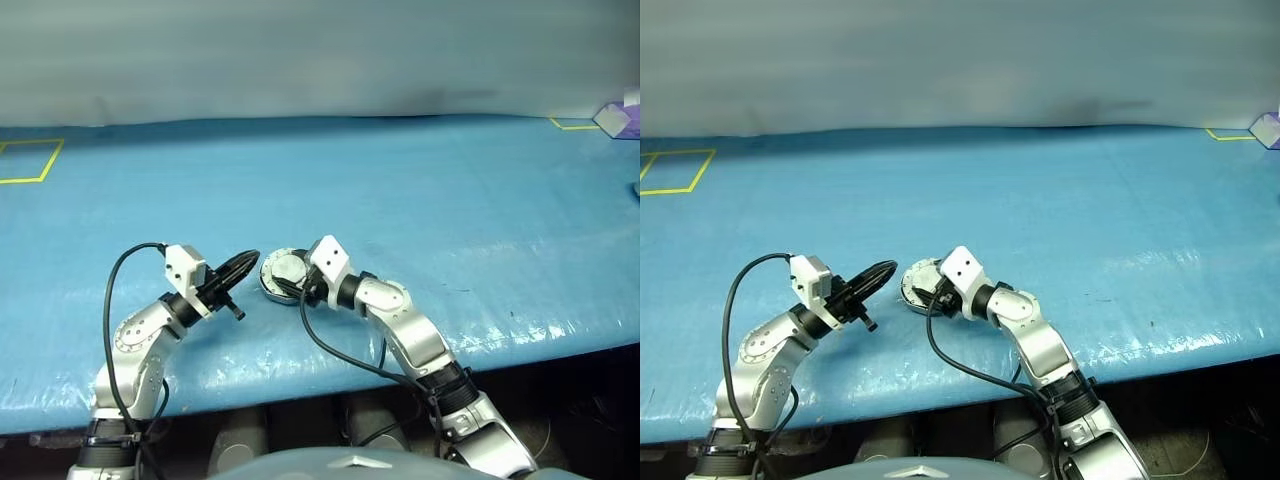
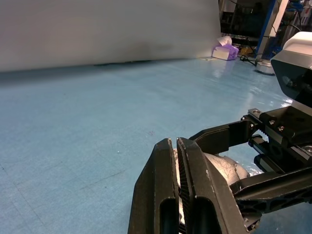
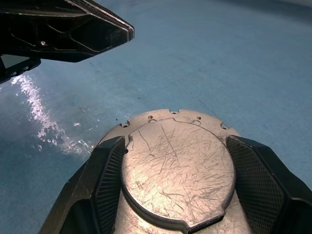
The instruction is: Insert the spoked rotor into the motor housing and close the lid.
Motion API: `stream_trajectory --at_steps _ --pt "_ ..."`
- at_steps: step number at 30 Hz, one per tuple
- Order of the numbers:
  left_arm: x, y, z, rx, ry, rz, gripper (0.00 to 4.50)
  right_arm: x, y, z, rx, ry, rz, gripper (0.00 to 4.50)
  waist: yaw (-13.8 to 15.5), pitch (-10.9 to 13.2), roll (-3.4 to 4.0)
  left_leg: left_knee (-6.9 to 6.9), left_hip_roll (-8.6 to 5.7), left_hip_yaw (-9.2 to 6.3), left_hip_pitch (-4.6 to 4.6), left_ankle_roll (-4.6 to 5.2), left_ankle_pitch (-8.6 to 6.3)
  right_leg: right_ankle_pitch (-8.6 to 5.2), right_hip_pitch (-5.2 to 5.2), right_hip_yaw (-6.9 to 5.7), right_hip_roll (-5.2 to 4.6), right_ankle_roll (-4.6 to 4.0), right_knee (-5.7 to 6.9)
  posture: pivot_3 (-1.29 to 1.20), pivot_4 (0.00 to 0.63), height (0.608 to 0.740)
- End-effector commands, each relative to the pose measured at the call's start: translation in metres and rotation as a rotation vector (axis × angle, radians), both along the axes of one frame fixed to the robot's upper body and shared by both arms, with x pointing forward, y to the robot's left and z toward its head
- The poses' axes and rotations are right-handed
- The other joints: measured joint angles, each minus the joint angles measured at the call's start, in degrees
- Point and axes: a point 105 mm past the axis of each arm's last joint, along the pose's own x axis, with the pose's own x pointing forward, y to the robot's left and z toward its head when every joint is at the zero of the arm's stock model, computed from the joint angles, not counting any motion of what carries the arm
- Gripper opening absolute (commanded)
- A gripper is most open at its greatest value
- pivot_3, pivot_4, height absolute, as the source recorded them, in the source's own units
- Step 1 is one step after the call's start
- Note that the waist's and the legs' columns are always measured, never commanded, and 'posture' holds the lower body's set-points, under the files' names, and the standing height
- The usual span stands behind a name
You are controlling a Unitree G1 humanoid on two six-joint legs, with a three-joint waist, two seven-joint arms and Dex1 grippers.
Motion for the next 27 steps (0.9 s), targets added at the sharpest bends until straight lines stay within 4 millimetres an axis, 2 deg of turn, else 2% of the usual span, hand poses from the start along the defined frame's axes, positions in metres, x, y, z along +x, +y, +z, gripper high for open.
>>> stream_trajectory --at_steps 1,12,16,22,27 --pt "-0.001 -0.001 0.003 0.026 -0.032 -0.002 0.15 -0.001 0.006 0.019 0.009 -0.053 0.022 3.02 -0.01 0.00 0.01 0.00 0.00 0.00 0.00 0.00 0.00 0.00 -0.01 0.00 0.00 0.00 0.00 0.00 0.150 0.740" --pt "-0.004 -0.004 -0.008 0.054 0.005 -0.018 0.15 -0.007 0.016 0.034 0.094 -0.015 0.023 3.02 0.02 0.00 0.00 -0.05 0.01 -0.01 -0.63 -0.01 0.01 0.01 -0.65 -0.01 0.03 -0.02 0.06 0.00 0.150 0.740" --pt "-0.004 -0.004 -0.009 0.053 0.005 -0.015 0.15 -0.009 0.019 0.026 0.052 -0.020 0.028 3.02 0.04 0.00 0.00 -0.01 0.00 -0.01 -0.69 -0.01 0.01 0.01 -0.66 -0.01 0.02 -0.01 0.01 0.00 0.150 0.740" --pt "-0.003 -0.003 -0.008 0.056 0.000 -0.007 0.15 -0.005 0.010 0.003 -0.075 -0.046 0.000 3.02 0.05 0.00 0.00 0.04 0.00 -0.01 -0.68 -0.01 0.00 0.01 -0.63 -0.02 0.02 0.00 0.02 0.00 0.150 0.740" --pt "-0.003 -0.002 -0.008 0.060 0.000 -0.005 0.15 -0.004 0.009 0.004 -0.027 0.001 -0.004 3.02 0.05 0.00 0.00 0.08 0.00 -0.02 -0.64 -0.01 0.01 0.01 -0.60 -0.02 0.02 0.00 0.05 0.00 0.150 0.740"
